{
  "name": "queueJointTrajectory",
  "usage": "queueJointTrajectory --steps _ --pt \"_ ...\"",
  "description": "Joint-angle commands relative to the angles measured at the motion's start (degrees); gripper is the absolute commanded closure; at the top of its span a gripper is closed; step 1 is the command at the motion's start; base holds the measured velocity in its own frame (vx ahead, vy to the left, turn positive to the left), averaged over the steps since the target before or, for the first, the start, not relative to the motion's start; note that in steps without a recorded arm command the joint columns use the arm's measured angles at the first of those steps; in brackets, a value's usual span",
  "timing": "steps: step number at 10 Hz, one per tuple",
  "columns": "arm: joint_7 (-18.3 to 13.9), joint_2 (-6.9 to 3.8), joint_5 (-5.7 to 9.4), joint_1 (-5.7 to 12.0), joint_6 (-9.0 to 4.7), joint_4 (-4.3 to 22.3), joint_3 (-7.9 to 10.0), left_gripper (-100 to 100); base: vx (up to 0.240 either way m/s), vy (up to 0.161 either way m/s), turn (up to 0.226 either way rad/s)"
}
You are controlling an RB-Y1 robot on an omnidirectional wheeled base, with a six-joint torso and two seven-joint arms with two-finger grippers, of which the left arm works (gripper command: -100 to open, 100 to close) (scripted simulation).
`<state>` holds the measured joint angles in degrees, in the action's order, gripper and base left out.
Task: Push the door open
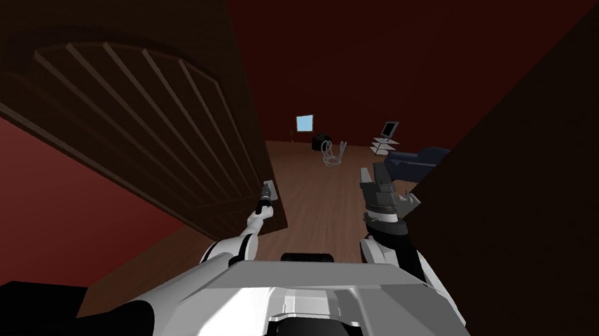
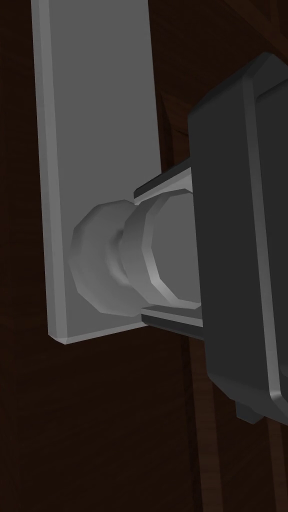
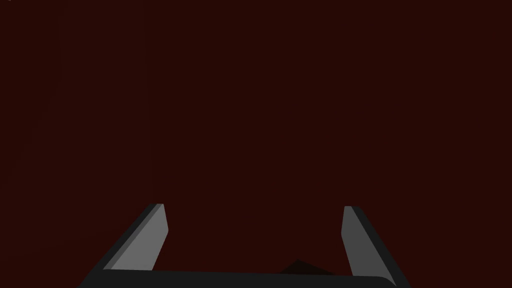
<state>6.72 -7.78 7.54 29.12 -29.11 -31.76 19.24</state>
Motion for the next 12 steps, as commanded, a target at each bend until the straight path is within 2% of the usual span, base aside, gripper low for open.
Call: queueJointTrajectory --steps 1,4,6,7,12 --pt "0.3 -0.41 0.32 -0.21 0.18 -0.5 0.81 100 0.173 -0.063 0.045" --pt "1.0 -1.17 0.97 -0.45 0.11 -0.5 2.44 100 0.209 -0.070 0.055" --pt "1.0 -1.17 0.97 -0.45 0.11 -0.5 2.44 100 0.090 -0.018 0.014" --pt "1.4 -1.74 1.45 -0.63 0.05 -0.4 3.64 100 0.125 -0.057 0.039" --pt "2.2 -2.70 2.27 -0.93 -0.04 -0.3 5.70 100 0.159 -0.065 0.051"
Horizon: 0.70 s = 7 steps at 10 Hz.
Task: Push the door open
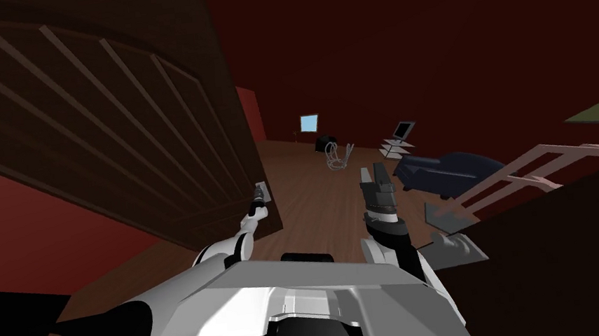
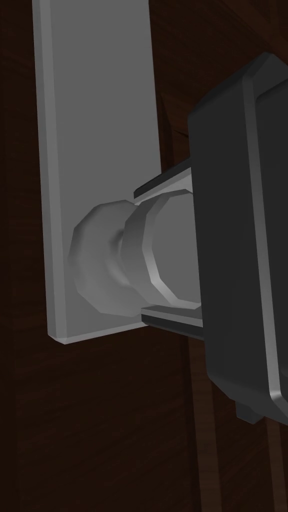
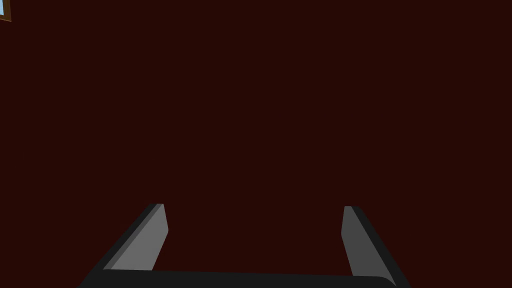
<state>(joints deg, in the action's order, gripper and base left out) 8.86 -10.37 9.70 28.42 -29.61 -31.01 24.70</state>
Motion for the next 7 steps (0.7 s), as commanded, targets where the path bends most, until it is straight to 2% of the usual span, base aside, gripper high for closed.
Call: queueJointTrajectory --steps 1,3,4,5,7 --pt "0.3 -0.32 0.29 -0.30 0.44 -1.1 0.71 100 0.175 -0.056 0.046" --pt "0.3 -0.32 0.29 -0.30 0.44 -1.1 0.71 100 0.086 -0.019 0.016" --pt "0.0 -0.75 0.33 0.03 -0.38 0.1 0.74 100 0.018 0.004 0.006" --pt "0.4 -1.22 0.72 -0.11 -0.39 0.1 1.72 100 0.150 -0.014 0.035" --pt "0.7 -1.54 1.01 -0.24 -0.42 0.2 2.47 100 0.171 -0.042 0.048"
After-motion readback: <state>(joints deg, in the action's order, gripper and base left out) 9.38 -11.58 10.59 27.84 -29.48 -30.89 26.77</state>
